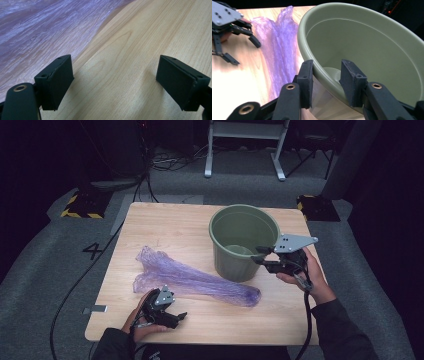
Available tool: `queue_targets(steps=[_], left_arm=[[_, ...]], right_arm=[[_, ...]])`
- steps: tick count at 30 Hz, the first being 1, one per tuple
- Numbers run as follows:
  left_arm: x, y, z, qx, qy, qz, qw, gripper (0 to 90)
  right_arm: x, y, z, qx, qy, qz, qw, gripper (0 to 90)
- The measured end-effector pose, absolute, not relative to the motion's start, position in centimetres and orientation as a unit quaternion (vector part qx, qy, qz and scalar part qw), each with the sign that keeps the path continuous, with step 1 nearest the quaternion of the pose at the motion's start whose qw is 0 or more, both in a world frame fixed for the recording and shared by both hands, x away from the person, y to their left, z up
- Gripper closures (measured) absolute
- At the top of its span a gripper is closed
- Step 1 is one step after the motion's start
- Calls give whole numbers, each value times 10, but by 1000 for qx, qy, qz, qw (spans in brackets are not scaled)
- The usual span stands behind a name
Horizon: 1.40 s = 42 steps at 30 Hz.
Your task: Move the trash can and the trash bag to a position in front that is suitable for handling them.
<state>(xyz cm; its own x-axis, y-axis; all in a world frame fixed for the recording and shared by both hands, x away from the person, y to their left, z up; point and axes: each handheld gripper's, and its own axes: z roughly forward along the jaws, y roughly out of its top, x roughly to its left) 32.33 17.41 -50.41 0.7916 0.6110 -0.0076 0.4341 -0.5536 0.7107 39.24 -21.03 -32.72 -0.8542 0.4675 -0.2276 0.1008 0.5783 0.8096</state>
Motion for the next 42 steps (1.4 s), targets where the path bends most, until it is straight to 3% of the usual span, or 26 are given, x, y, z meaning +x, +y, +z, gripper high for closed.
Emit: queue_targets(steps=[3,5,8,12,18,22,35,40,42], left_arm=[[323,174,-504,873,299,121,365,137],[323,174,-504,873,299,121,366,137],[323,174,-504,873,299,121,365,137],[323,174,-504,873,299,121,365,137],[323,174,-504,873,299,121,365,137],[323,173,-504,872,301,121,366,137],[324,172,-504,873,299,122,365,137],[323,168,-503,874,296,123,365,141],[323,165,-503,877,287,128,363,153]], right_arm=[[393,-208,-327,167,862,425,220,631],[393,-208,-328,171,860,426,223,583],[386,-214,-333,178,844,445,240,413],[363,-228,-329,174,818,480,265,375],[340,-246,-340,164,816,494,250,393],[327,-260,-373,182,825,492,212,371],[346,-263,-459,247,849,451,123,330],[353,-255,-475,251,856,436,114,376],[356,-251,-479,253,857,435,115,441]])
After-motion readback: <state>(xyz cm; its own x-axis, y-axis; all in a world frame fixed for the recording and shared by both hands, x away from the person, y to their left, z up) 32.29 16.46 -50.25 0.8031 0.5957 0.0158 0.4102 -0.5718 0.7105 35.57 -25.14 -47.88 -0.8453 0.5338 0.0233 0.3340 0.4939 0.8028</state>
